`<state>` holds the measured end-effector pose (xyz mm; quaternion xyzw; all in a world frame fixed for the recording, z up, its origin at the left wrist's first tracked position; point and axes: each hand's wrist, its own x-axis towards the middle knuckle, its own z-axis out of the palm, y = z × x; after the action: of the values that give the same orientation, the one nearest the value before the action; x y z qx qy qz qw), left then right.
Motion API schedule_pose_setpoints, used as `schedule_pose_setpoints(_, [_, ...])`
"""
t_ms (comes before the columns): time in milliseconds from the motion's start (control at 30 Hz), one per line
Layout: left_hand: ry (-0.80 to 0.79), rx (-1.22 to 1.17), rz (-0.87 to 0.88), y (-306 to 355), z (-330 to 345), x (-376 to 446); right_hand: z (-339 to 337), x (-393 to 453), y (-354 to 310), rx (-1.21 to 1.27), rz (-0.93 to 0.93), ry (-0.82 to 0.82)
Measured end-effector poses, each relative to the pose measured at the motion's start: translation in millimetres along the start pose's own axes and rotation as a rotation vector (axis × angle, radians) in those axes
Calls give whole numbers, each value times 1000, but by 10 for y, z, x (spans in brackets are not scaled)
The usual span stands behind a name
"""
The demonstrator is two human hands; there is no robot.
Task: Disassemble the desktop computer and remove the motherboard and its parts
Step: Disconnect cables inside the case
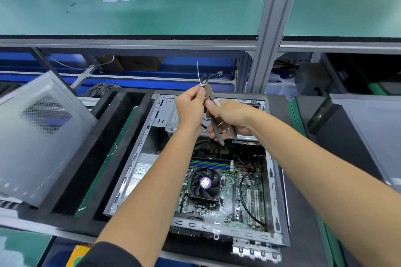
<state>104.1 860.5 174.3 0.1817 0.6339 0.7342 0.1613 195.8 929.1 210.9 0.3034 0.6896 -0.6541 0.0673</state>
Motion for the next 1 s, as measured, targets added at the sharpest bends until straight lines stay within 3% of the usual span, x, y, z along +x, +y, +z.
schedule_pose_setpoints(200, [37,13,-61,-53,39,-5,16,7,62,23,-42,133])
schedule_pose_setpoints(867, [128,32,-147,5,-9,21,-21,-28,131,-56,13,97])
schedule_pose_setpoints(1000, [107,1,-168,64,-7,48,-163,-86,90,42,-20,161])
